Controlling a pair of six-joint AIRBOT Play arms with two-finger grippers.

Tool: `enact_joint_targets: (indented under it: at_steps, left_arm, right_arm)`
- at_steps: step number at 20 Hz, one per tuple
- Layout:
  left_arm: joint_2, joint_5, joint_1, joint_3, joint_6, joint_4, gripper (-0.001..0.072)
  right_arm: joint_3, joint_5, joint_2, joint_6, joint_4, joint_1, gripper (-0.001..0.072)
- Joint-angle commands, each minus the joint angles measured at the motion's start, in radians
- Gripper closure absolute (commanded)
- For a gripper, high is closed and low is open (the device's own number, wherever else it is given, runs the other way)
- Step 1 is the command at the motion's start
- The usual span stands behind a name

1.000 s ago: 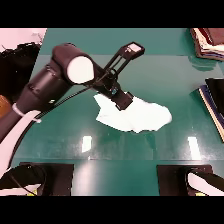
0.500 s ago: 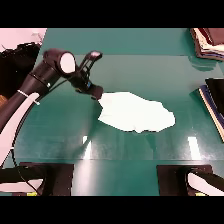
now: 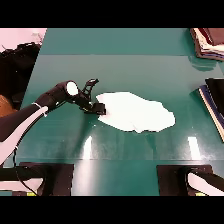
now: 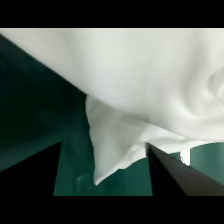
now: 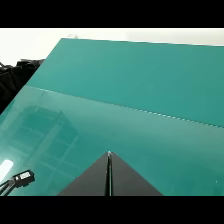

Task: Fold the shirts.

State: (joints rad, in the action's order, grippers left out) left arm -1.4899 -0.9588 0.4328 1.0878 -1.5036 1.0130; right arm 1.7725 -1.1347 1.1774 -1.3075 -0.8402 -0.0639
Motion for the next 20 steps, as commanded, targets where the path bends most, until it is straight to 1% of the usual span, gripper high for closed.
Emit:
enact_joint_targets:
  at_steps: [1, 2, 3, 4, 5, 6, 9, 11, 14, 15, 16, 17, 20]
  left_arm:
    - [-0.006, 0.027, -0.002, -0.037, 0.064, -0.109, 0.0192]
    - [-0.006, 0.027, -0.002, -0.037, 0.072, -0.12, 0.0386]
    - [-0.006, 0.027, -0.002, -0.037, 0.072, -0.119, 0.0505]
    - [-0.006, 0.027, -0.002, -0.037, 0.072, -0.114, 0.0645]
    - [-0.005, 0.027, -0.003, -0.037, 0.072, -0.094, 0.0684]
    - [0.002, 0.026, -0.013, -0.035, 0.071, -0.062, 0.0684]
    - [0.055, -0.015, -0.105, 0.018, 0.037, 0.07, 0.0685]
    - [0.103, -0.023, -0.183, 0.064, 0.037, 0.111, 0.0684]
    - [0.139, -0.023, -0.258, 0.111, 0.038, 0.111, 0.0684]
    - [0.14, -0.022, -0.266, 0.112, 0.039, 0.111, 0.0684]
    - [0.138, -0.021, -0.265, 0.112, 0.039, 0.114, 0.0684]
    - [0.137, -0.021, -0.265, 0.112, 0.038, 0.112, 0.0684]
    - [0.137, -0.021, -0.265, 0.112, 0.038, 0.109, 0.0684]
  right_arm:
    - [0.001, 0.001, 0.0, 0.0, 0.0, -0.001, 0.0695]
    - [0.001, 0.0, 0.0, 0.0, 0.001, -0.001, 0.0694]
    - [0.001, -0.002, 0.0, 0.0, 0.001, -0.001, 0.0695]
    - [0.001, -0.007, 0.0, 0.0, 0.0, 0.0, 0.0695]
    - [0.001, -0.021, -0.001, 0.0, -0.002, 0.0, 0.0695]
    - [0.001, -0.045, -0.001, 0.0, -0.018, 0.0, 0.0695]
    - [-0.035, -0.195, -0.006, -0.017, -0.188, 0.0, 0.0695]
    - [-0.15, -0.239, -0.037, -0.037, -0.298, -0.001, 0.0695]
    - [-0.404, -0.229, -0.08, -0.039, -0.395, 0.0, 0.0693]
    - [-0.489, -0.229, -0.08, -0.039, -0.385, -0.001, 0.064]
    - [-0.571, -0.229, -0.074, -0.04, -0.372, -0.001, 0.0395]
    - [-0.655, -0.228, -0.058, -0.039, -0.326, -0.001, 0.0205]
    - [-0.832, -0.172, 0.026, -0.035, -0.146, -0.003, 0.0209]
